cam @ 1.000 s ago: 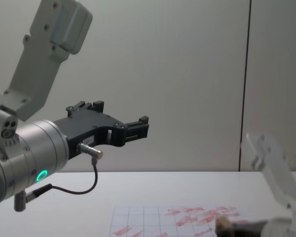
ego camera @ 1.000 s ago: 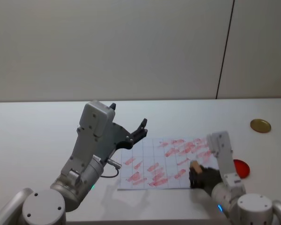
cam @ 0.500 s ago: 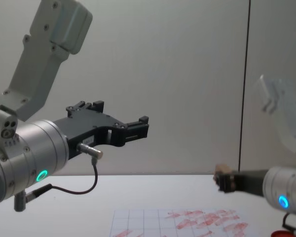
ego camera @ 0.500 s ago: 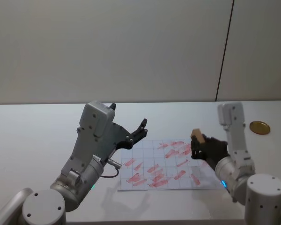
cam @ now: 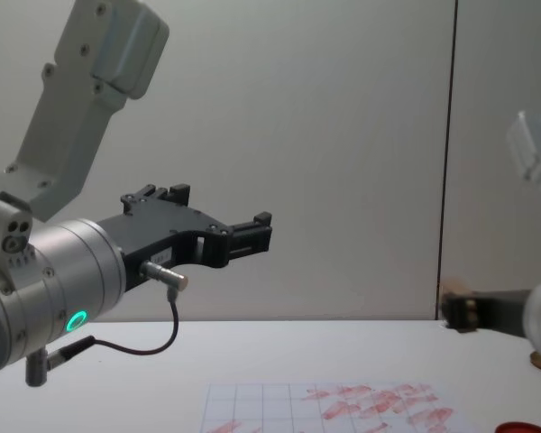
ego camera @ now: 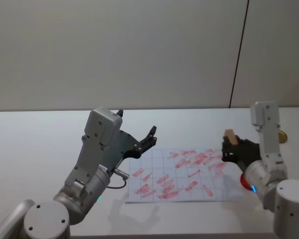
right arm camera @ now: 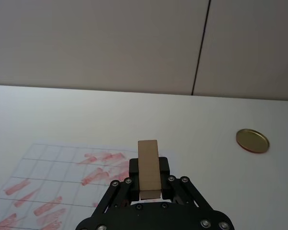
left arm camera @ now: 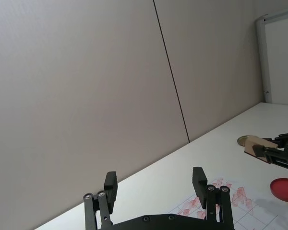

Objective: Use the one hand to pick up the stamp and affix it onto the A4 paper.

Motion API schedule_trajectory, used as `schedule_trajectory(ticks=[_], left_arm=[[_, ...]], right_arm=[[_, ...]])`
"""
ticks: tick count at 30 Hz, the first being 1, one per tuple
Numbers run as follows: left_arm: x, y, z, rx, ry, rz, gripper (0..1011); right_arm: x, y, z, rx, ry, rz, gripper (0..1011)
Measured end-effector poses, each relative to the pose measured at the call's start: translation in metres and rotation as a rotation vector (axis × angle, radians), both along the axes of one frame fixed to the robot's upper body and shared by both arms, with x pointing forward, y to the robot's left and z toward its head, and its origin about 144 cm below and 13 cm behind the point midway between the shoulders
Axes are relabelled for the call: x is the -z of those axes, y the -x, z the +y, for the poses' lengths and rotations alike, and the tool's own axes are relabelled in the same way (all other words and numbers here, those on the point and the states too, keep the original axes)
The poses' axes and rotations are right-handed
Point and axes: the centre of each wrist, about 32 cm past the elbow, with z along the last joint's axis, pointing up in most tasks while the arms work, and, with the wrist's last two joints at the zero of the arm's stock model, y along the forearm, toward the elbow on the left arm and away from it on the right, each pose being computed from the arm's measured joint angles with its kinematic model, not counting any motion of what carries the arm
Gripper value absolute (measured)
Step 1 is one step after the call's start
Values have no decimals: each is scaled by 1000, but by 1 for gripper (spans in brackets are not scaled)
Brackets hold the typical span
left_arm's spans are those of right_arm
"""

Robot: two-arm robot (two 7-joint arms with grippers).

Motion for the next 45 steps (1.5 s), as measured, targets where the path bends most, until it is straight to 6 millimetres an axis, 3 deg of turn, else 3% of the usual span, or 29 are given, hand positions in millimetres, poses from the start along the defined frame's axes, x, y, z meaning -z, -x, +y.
schedule_trajectory(ticks=[22,45], left_arm=[[0,0,0,0,0,0,993],[0,0,0,0,0,0,993]], right_arm=[[35,-27,-41,140,99,162,221],[47,-32,-46,122,98,263,220]])
